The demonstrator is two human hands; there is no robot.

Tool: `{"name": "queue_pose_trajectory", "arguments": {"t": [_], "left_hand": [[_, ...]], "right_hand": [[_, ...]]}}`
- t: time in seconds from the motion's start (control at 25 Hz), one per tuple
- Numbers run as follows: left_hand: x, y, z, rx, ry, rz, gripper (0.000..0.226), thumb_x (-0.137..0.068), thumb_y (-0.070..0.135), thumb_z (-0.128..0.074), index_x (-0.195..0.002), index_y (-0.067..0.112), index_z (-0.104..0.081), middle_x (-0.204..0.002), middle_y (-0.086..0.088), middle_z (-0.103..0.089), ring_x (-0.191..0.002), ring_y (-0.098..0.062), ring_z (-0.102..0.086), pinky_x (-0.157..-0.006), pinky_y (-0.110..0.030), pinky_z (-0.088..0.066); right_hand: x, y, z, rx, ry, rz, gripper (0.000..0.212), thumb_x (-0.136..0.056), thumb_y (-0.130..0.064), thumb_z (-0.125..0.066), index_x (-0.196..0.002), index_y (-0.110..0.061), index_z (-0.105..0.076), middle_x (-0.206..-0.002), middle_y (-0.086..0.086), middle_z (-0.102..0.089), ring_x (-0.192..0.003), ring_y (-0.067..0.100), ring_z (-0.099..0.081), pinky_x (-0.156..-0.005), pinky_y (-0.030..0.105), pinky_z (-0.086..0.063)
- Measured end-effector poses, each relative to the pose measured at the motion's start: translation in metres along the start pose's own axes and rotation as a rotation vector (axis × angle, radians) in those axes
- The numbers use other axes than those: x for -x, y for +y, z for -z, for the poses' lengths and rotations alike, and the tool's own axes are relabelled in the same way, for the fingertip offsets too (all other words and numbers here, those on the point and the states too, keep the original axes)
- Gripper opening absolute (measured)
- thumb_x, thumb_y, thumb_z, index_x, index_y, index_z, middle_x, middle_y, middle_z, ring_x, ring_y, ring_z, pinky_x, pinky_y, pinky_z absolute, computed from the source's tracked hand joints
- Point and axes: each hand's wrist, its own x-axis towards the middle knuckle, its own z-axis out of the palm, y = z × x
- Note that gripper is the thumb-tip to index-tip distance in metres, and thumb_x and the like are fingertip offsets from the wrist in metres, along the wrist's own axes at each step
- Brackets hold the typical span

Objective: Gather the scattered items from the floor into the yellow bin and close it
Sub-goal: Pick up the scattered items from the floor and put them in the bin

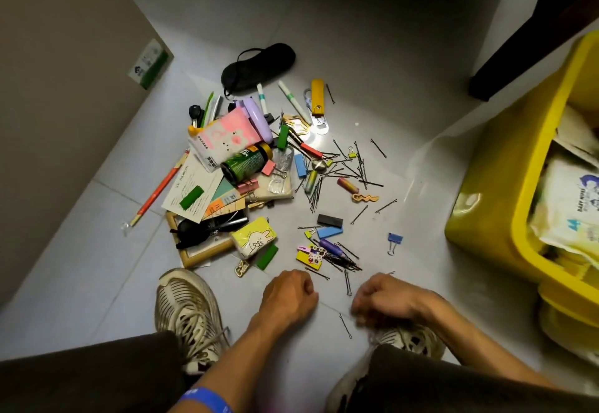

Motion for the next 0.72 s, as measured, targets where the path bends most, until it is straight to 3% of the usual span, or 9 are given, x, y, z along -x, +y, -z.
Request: {"name": "queue_pose_trajectory", "arguments": {"t": [0.08, 0.16, 0.24, 0.36, 0.44, 0.52, 0.6, 0.68, 0.72], "left_hand": [[0.002, 0.002, -0.006, 0.029, -0.125, -0.029, 0.009, -0.085, 0.033, -0.063, -0.093, 0.032, -0.058, -0.084, 0.010, -0.060, -0.078, -0.009, -0.056, -0.074, -0.028, -0.051], [-0.001, 0.005, -0.004, 0.162, -0.155, -0.032, 0.024, -0.085, 0.034, -0.061, -0.108, 0.035, -0.052, -0.085, 0.010, -0.060, -0.079, -0.010, -0.058, -0.077, -0.030, -0.050], [-0.006, 0.010, 0.003, 0.288, -0.174, -0.028, 0.036, -0.085, 0.033, -0.063, -0.117, 0.036, -0.046, -0.085, 0.009, -0.063, -0.081, -0.011, -0.061, -0.080, -0.030, -0.050], [-0.016, 0.016, 0.016, 0.375, -0.110, -0.026, 0.033, -0.082, 0.026, -0.064, -0.113, 0.030, -0.056, -0.086, 0.007, -0.068, -0.083, -0.013, -0.064, -0.083, -0.032, -0.052], [-0.017, 0.018, 0.021, 0.402, 0.039, -0.041, 0.017, -0.083, 0.018, -0.060, -0.097, 0.026, -0.065, -0.085, 0.005, -0.070, -0.082, -0.017, -0.065, -0.080, -0.034, -0.055], [-0.016, 0.016, 0.026, 0.426, 0.243, -0.039, 0.014, -0.085, 0.015, -0.061, -0.091, 0.027, -0.064, -0.085, 0.005, -0.066, -0.081, -0.020, -0.064, -0.072, -0.031, -0.055], [-0.018, 0.015, 0.032, 0.300, 0.430, -0.089, 0.032, -0.085, 0.015, -0.064, -0.112, 0.031, -0.058, -0.106, 0.006, -0.058, -0.098, -0.015, -0.057, -0.079, -0.025, -0.049], [-0.023, 0.017, 0.035, 0.149, 0.423, -0.133, 0.063, -0.083, 0.016, -0.066, -0.140, 0.027, -0.042, -0.134, 0.003, -0.041, -0.120, -0.017, -0.042, -0.095, -0.029, -0.042], [-0.026, 0.022, 0.035, 0.109, 0.364, -0.127, 0.074, -0.082, 0.016, -0.066, -0.147, 0.027, -0.033, -0.141, 0.002, -0.033, -0.126, -0.019, -0.036, -0.099, -0.033, -0.040]], "right_hand": [[-0.007, 0.005, -0.027, 0.124, -0.125, -0.059, 0.016, -0.090, -0.013, -0.059, -0.092, -0.009, -0.074, -0.096, 0.015, -0.075, -0.072, 0.013, -0.069, -0.070, 0.026, -0.056], [-0.021, 0.007, -0.046, 0.391, -0.115, 0.004, 0.018, -0.085, -0.017, -0.059, -0.096, -0.020, -0.072, -0.097, 0.003, -0.072, -0.078, 0.008, -0.062, -0.073, 0.020, -0.048], [-0.030, 0.002, -0.047, 0.381, 0.023, 0.128, 0.025, -0.085, -0.017, -0.059, -0.106, -0.025, -0.068, -0.099, -0.006, -0.065, -0.088, 0.007, -0.059, -0.079, 0.020, -0.047], [-0.031, -0.017, -0.016, -0.117, 0.196, 0.331, 0.033, -0.090, 0.001, -0.058, -0.115, -0.019, -0.065, -0.107, -0.002, -0.069, -0.096, 0.007, -0.063, -0.086, 0.021, -0.051], [-0.023, -0.027, 0.008, -0.277, 0.262, 0.385, 0.031, -0.089, 0.004, -0.060, -0.104, -0.021, -0.070, -0.098, 0.001, -0.074, -0.088, 0.007, -0.067, -0.073, 0.017, -0.052], [-0.015, -0.026, 0.018, -0.325, 0.396, 0.411, 0.025, -0.089, -0.004, -0.064, -0.095, -0.027, -0.072, -0.089, 0.000, -0.074, -0.078, 0.007, -0.067, -0.063, 0.018, -0.052], [-0.007, -0.009, 0.018, -0.243, 0.687, 0.333, 0.023, -0.089, -0.012, -0.066, -0.104, -0.029, -0.066, -0.102, -0.003, -0.069, -0.089, 0.011, -0.065, -0.076, 0.029, -0.056], [-0.002, 0.010, 0.012, -0.091, 0.898, 0.191, 0.043, -0.086, -0.015, -0.068, -0.125, -0.027, -0.055, -0.124, -0.001, -0.055, -0.104, 0.018, -0.058, -0.091, 0.035, -0.052], [-0.001, 0.015, 0.010, -0.075, 0.929, 0.141, 0.055, -0.084, -0.015, -0.070, -0.134, -0.025, -0.049, -0.130, 0.002, -0.048, -0.109, 0.022, -0.055, -0.095, 0.036, -0.049]]}}
